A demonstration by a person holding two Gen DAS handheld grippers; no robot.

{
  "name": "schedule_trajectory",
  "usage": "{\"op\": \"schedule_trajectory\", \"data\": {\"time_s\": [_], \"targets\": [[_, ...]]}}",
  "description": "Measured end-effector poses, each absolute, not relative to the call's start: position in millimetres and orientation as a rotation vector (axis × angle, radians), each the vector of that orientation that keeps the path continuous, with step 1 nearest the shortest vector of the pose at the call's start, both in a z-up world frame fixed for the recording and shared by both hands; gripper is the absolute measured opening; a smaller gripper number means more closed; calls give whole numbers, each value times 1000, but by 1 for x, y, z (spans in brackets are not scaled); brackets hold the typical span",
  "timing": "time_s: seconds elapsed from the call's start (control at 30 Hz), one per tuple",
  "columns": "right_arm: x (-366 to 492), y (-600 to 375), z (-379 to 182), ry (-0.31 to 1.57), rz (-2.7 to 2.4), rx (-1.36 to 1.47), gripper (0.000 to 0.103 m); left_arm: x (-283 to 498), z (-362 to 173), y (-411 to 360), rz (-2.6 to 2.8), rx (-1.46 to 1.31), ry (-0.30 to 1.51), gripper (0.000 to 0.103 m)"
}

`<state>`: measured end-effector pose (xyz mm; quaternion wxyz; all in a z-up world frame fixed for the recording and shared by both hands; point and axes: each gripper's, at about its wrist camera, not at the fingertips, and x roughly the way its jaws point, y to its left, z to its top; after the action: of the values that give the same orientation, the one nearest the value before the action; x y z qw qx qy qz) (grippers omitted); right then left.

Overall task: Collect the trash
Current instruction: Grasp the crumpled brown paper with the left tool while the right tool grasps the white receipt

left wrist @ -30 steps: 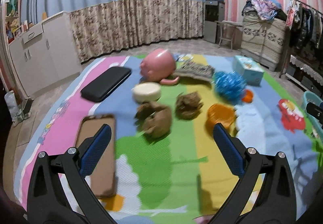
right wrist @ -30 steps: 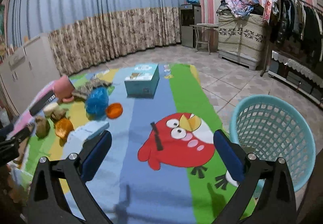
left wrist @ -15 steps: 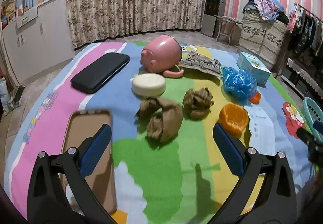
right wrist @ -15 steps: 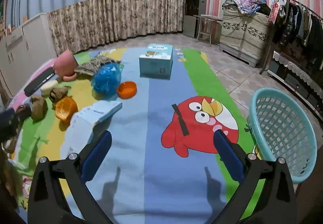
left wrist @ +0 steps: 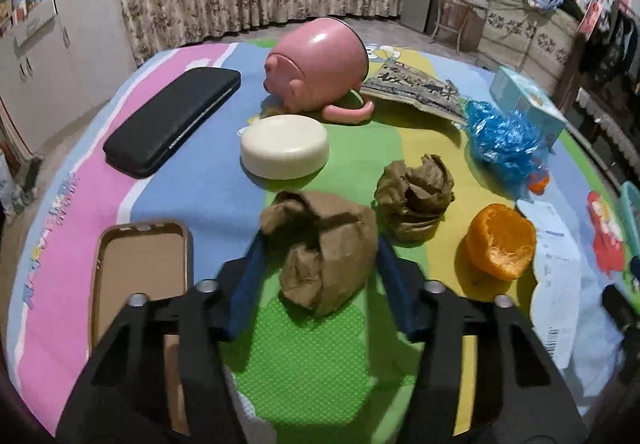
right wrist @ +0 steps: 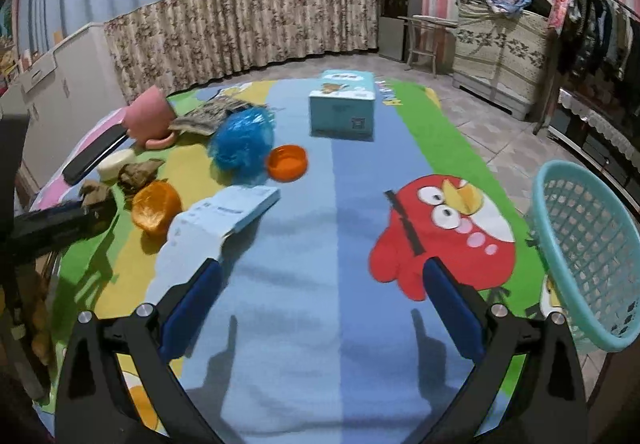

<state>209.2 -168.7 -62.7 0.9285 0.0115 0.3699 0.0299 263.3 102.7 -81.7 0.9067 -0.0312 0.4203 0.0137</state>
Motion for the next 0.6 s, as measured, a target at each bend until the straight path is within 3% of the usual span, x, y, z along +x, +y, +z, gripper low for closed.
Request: {"op": "schedule_trajectory", "data": {"time_s": [0.13, 0.6], "targets": [[208, -158, -65, 772, 74, 24, 98, 247, -74, 105, 43, -40, 811, 47], [221, -98, -76, 849, 98, 23, 98, 189, -65, 156, 112, -60, 702, 47]]}}
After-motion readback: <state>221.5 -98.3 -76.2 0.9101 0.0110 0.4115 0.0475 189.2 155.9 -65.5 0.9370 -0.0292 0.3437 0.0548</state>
